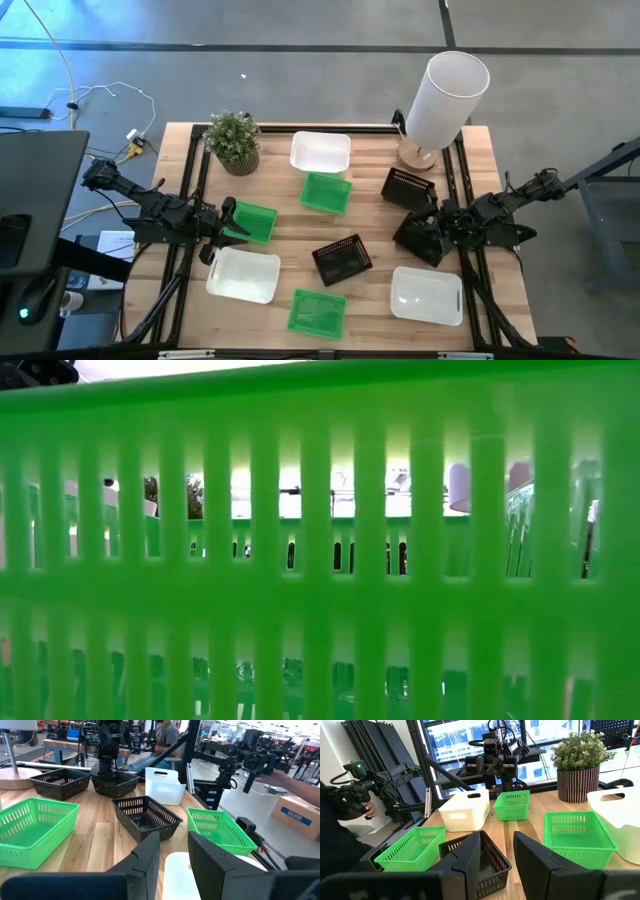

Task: Stack baskets by color
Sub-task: Stack the middle black bin on top of the top black bin

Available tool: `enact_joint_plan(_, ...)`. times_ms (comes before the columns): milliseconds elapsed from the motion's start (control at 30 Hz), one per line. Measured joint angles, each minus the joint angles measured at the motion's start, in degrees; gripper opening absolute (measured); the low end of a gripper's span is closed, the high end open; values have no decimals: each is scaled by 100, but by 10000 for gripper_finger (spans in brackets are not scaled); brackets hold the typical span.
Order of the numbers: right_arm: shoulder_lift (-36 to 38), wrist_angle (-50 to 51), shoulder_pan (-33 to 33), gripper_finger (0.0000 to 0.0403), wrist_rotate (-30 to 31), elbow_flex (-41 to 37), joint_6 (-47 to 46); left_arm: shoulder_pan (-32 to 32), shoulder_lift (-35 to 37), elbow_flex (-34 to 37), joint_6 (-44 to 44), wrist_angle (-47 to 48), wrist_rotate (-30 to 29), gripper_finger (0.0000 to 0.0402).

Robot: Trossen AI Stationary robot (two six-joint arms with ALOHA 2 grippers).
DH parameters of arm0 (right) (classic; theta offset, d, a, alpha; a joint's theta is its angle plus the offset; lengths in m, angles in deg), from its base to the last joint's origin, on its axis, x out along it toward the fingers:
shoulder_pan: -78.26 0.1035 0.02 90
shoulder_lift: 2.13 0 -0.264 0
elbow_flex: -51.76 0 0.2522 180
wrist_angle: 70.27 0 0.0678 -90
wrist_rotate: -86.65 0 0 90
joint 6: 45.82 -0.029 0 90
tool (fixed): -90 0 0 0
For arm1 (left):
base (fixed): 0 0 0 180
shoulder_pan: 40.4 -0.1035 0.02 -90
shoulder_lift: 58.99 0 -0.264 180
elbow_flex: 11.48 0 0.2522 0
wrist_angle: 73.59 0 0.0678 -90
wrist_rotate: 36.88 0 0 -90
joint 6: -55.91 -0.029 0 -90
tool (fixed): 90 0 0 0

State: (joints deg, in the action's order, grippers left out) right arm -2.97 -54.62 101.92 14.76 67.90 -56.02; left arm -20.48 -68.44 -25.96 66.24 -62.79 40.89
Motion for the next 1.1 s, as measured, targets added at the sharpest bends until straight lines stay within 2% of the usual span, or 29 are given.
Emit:
enact_joint_plan(467,1,0,0,108,46,0,-15,0,0,-1,0,9,-39,90)
enact_joint_plan(767,0,0,0,108,40,1,-615,0,0,-1,4,11,-39,90)
enact_joint_plan(967,1,-1,0,108,38,0,-346,0,0,-1,393,7,-39,90)
enact_joint_plan(1100,2,-2,0,108,11,2,-485,0,0,-1,791,7,-39,90)
